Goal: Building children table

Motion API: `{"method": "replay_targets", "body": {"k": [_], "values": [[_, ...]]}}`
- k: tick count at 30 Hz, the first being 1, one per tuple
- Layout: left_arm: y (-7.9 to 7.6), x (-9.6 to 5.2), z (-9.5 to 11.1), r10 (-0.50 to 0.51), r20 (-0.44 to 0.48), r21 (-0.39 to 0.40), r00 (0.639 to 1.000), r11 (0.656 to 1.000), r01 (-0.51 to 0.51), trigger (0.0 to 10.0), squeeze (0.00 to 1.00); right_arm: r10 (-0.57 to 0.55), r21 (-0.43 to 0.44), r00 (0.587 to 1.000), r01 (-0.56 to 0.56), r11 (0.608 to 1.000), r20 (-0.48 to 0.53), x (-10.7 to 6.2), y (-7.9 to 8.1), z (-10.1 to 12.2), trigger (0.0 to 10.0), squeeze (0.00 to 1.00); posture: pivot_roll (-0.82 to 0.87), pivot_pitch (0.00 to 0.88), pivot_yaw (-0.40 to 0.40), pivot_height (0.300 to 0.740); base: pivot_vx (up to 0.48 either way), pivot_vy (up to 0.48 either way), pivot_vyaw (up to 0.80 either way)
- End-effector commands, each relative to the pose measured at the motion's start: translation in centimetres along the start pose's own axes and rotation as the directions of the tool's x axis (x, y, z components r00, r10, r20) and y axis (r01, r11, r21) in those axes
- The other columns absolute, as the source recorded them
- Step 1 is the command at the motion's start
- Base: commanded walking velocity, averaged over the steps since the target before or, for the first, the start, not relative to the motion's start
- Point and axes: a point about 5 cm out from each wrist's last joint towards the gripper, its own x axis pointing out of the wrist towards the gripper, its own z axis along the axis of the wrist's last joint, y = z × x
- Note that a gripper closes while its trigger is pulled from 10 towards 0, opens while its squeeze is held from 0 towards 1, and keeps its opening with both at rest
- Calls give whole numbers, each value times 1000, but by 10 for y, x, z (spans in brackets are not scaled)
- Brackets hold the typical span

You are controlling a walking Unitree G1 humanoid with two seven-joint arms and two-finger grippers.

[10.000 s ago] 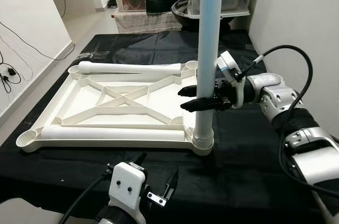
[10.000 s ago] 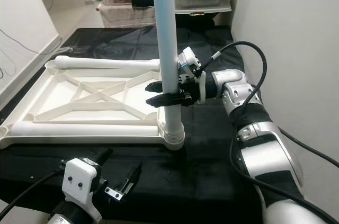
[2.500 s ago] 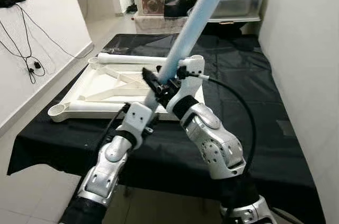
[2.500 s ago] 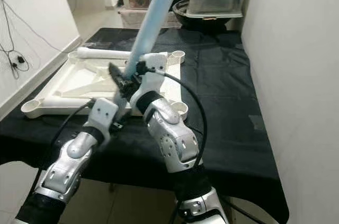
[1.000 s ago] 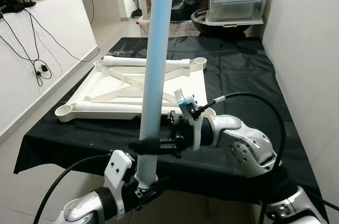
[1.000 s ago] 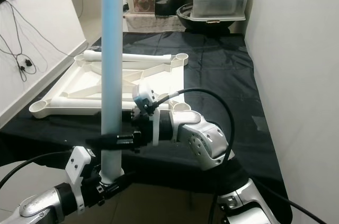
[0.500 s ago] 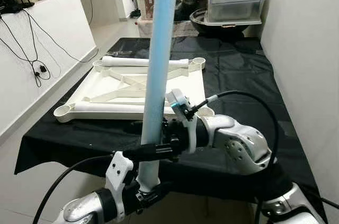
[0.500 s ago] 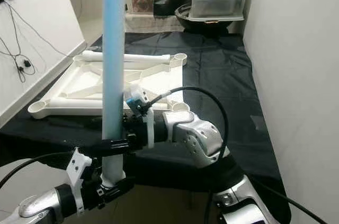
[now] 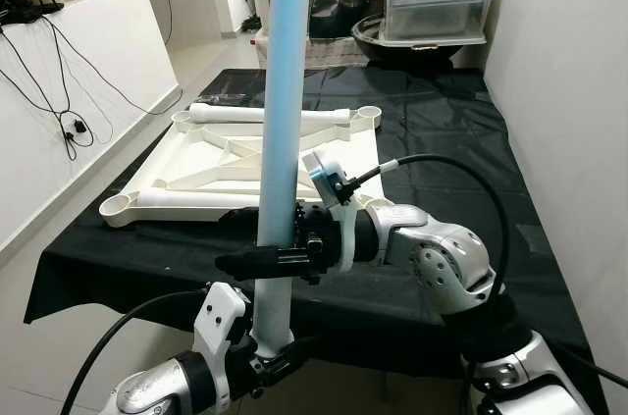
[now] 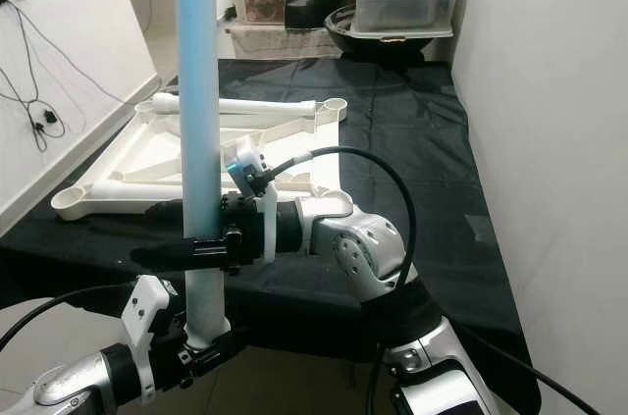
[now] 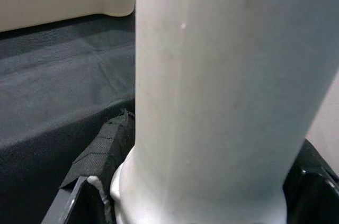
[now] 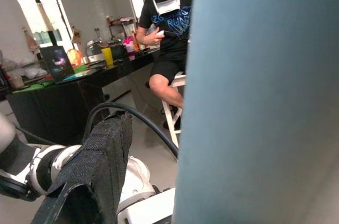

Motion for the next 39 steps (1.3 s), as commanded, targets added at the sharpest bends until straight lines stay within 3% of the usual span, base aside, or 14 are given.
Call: {"method": "replay_targets", "body": {"k": [1,3,4,5,6,27,28,39], "values": [[1,-2,-1,-5,-15,-6,1000,1000,5,10000,0,34,9,999,-34,999,-1,6,4,-2,10000,0,21,12,60,740,0,0,0],[0,-2,-1,-7,-14,-9,1000,1000,6,10000,0,35,10,999,-35,999,-3,6,4,-3,10000,0,21,12,60,740,0,0,0],[0,-2,-2,-9,-15,-10,1000,1000,9,10000,0,38,12,999,-38,999,-6,6,5,-4,941,0,23,14,59,740,0,0,0],[0,-2,-2,-9,-15,-10,1000,1000,9,10000,0,38,12,999,-38,999,-6,6,5,-4,941,0,23,14,59,740,0,0,0],[0,-2,-2,-10,-16,-11,1000,1000,10,10000,0,43,14,999,-43,999,-9,6,6,-4,0,0,23,14,59,740,0,0,0],[7,-2,-5,40,-51,-24,998,999,-41,10000,0,33,22,999,-32,999,-11,4,7,-5,0,0,-7,19,68,740,0,0,0],[7,-2,-5,46,-48,-20,998,999,-47,10000,1000,31,21,999,-30,999,-10,4,7,-5,0,0,-6,16,69,740,0,0,0],[5,-3,-4,28,-37,-23,999,999,-28,10000,1000,18,17,1000,-18,1000,-2,2,5,-4,0,0,-4,5,72,740,0,0,0]]}}
